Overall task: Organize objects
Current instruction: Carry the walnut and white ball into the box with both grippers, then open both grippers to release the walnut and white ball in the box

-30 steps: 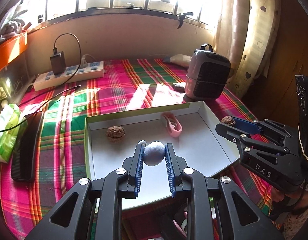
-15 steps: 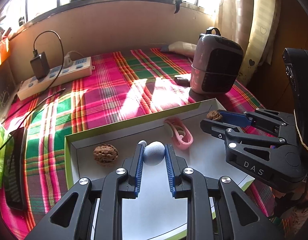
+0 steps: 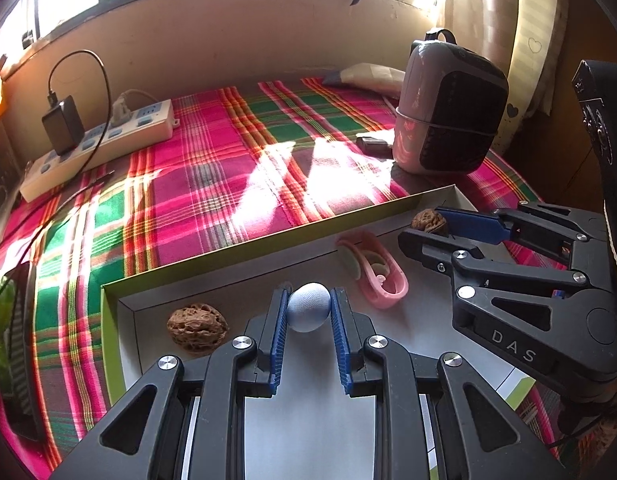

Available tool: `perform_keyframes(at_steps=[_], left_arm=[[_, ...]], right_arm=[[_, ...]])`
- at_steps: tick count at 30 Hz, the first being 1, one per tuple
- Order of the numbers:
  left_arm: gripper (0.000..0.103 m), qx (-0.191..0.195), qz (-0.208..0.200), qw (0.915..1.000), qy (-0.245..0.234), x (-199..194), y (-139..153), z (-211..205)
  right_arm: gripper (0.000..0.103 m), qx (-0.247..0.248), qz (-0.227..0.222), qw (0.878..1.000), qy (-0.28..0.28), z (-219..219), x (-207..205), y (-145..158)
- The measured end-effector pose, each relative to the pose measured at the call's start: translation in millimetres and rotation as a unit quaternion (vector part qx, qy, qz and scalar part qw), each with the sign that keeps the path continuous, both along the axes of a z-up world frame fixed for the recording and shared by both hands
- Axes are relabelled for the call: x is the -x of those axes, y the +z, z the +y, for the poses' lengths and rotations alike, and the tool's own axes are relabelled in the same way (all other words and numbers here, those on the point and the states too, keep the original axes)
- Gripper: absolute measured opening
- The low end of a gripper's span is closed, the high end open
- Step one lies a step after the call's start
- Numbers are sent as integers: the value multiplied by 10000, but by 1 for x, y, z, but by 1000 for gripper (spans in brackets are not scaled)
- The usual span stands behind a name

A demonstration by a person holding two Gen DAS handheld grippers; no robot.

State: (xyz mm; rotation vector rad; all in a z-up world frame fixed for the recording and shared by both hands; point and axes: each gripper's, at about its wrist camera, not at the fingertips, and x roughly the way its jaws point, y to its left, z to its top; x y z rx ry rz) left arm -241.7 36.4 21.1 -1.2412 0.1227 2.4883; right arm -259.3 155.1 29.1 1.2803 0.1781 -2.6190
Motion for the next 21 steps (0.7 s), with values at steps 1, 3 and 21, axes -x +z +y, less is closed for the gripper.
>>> perform_keyframes(at_steps=[1, 3, 21], left_arm=[[20, 24, -9, 10000, -3, 1, -1, 1], [20, 33, -16, 10000, 2, 1, -2, 1], [21, 111, -103, 9999, -17, 4, -3, 2]], right_arm=[[33, -8, -9, 10000, 4, 0, 0, -1], [33, -29, -32, 10000, 7, -1, 2, -3], [33, -192, -185, 9996, -7, -4, 4, -6]])
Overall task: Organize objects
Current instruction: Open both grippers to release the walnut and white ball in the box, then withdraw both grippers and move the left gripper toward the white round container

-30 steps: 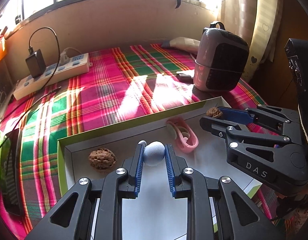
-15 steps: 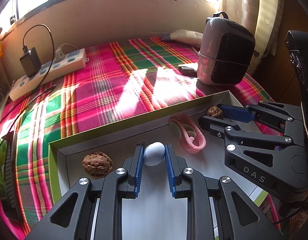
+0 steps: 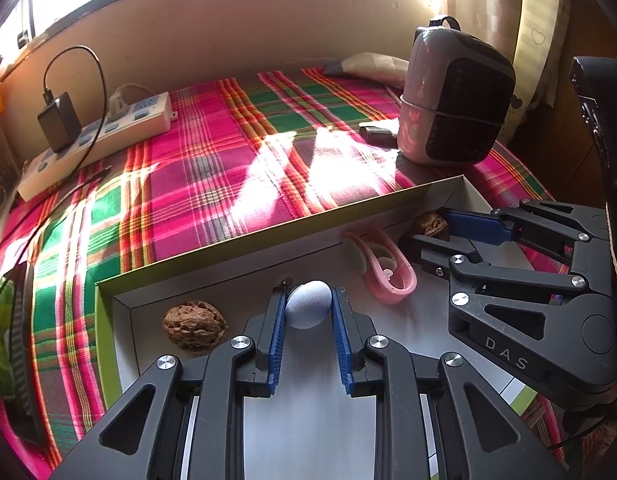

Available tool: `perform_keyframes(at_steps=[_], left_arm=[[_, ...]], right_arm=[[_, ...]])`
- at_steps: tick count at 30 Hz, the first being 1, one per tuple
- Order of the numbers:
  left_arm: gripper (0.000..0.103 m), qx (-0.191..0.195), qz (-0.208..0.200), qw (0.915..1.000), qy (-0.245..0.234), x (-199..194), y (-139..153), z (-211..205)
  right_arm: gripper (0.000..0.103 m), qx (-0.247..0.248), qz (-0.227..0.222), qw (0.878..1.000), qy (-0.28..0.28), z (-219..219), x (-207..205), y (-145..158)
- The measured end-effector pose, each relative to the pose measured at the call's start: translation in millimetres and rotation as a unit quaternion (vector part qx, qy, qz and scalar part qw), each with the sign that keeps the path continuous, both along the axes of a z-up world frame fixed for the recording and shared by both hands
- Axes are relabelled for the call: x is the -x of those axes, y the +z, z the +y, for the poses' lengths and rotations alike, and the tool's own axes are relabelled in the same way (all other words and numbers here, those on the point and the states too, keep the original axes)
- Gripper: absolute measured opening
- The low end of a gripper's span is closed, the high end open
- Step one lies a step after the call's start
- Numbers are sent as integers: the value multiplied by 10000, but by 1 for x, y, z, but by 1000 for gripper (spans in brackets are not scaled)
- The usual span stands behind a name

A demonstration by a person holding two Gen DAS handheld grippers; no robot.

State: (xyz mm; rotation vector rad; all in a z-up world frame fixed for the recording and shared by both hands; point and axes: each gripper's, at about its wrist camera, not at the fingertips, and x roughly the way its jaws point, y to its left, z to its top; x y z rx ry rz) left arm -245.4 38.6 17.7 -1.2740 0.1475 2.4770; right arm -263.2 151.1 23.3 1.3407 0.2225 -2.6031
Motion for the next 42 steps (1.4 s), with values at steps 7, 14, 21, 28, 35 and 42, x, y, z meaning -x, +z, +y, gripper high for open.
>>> perform_keyframes(at_steps=[7, 14, 21, 28, 35, 42], left_arm=[[27, -2, -22, 10000, 42, 0, 0, 0], [30, -34, -33, 9999, 130, -2, 0, -6], [31, -122, 61, 9997, 185, -8, 8, -11], [31, -213, 134, 9994, 234, -20, 16, -17], [31, -304, 221, 9988, 307, -35, 24, -22], [31, -343, 292, 9984, 344, -51, 29, -27]], right_arm=[[33, 31, 38, 10000, -36, 2, -1, 1], [40, 59, 96, 9999, -55, 4, -4, 3], [46, 122, 182, 9997, -50, 6, -10, 6], [47, 158, 299, 9994, -108, 9, -21, 12], [47, 257, 358, 9989, -176, 13, -35, 16], [47, 364, 442, 9981, -216, 16, -51, 23]])
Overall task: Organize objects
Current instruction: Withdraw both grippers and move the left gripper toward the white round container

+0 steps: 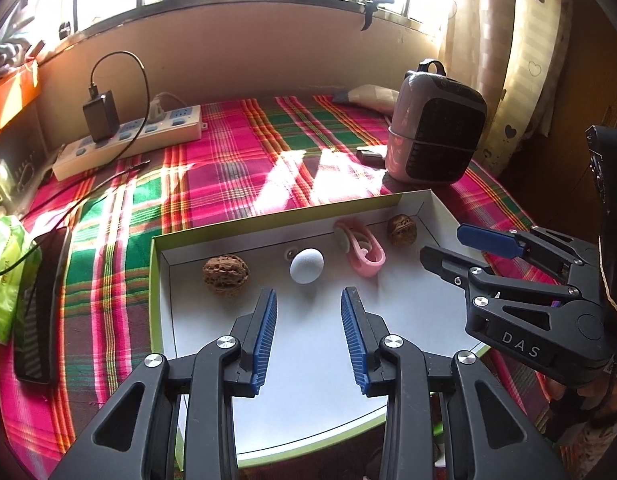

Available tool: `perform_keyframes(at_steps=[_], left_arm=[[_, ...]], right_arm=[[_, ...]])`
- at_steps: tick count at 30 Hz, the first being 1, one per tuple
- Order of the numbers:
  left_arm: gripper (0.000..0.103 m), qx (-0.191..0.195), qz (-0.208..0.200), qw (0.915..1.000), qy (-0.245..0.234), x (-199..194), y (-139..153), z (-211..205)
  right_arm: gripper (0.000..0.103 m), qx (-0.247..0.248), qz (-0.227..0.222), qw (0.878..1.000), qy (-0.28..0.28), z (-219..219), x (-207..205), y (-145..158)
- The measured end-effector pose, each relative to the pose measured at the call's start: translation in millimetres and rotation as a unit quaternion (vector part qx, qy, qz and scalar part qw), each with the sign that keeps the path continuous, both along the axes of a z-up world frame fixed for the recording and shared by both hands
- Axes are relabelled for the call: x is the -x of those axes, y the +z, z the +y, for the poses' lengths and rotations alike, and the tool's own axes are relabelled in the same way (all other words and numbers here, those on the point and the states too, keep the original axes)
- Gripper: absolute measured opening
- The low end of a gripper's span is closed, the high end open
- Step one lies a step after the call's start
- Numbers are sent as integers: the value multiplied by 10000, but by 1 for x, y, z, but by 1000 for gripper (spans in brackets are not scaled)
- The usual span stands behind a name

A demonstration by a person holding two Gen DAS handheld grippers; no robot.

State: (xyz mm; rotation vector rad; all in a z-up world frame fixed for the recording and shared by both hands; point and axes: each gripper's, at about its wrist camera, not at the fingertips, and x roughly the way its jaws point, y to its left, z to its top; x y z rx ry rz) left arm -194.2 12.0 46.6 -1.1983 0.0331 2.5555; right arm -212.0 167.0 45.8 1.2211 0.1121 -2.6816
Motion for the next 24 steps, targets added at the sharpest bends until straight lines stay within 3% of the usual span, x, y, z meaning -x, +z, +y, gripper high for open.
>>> perform_keyframes(at_steps=[24], left_arm=[[32, -263, 193, 9986, 418, -80, 2, -44]], right_arm=[[47, 213, 359, 9991, 98, -2, -79, 12]])
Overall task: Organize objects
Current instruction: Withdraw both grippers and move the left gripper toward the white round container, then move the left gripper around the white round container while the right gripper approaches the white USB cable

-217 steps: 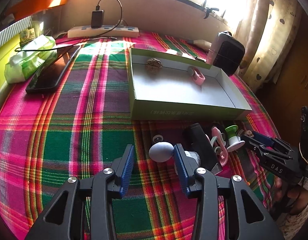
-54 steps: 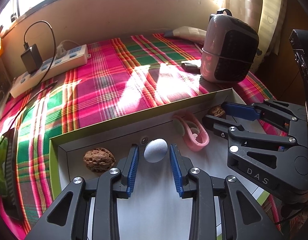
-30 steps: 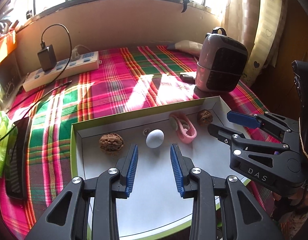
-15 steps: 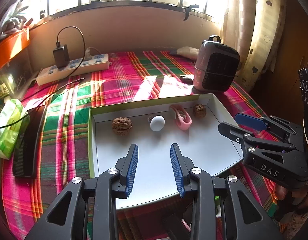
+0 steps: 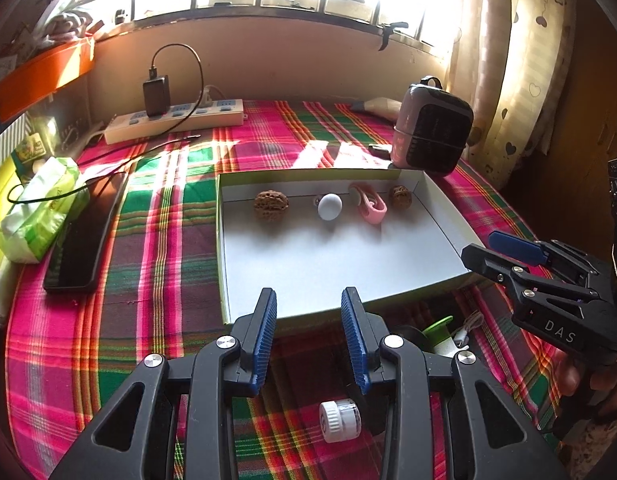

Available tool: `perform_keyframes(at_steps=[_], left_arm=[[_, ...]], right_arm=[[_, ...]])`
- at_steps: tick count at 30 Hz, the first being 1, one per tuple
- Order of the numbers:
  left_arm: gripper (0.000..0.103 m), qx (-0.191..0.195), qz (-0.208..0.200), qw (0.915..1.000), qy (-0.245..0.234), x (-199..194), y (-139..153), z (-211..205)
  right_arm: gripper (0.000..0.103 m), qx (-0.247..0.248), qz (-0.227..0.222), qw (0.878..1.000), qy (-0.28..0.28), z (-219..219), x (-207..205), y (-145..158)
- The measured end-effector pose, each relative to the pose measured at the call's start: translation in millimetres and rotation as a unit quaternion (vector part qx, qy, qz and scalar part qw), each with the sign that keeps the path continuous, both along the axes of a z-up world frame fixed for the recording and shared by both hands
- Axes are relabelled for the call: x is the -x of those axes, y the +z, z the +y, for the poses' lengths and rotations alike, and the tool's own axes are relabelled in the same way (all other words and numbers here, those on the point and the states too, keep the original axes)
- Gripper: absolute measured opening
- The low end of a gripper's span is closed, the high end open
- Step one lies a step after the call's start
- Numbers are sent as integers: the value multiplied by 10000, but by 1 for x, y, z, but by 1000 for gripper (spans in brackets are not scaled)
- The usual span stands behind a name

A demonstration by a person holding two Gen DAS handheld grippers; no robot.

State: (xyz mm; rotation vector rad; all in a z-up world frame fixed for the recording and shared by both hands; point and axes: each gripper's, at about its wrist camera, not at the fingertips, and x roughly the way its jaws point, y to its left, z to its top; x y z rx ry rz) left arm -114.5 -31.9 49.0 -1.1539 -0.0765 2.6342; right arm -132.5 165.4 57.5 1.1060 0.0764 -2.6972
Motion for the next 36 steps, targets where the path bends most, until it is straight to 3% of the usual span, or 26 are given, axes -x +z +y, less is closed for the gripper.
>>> perform_keyframes(at_steps=[19, 36], left_arm=[[36, -366, -283, 9988, -163, -41, -28, -8], [37, -650, -323, 9969, -306, -49, -34, -8]], right_arm=[[47, 107, -11, 9999, -72, 6, -39, -17], [47, 119, -167, 9994, -280, 12, -47, -26]])
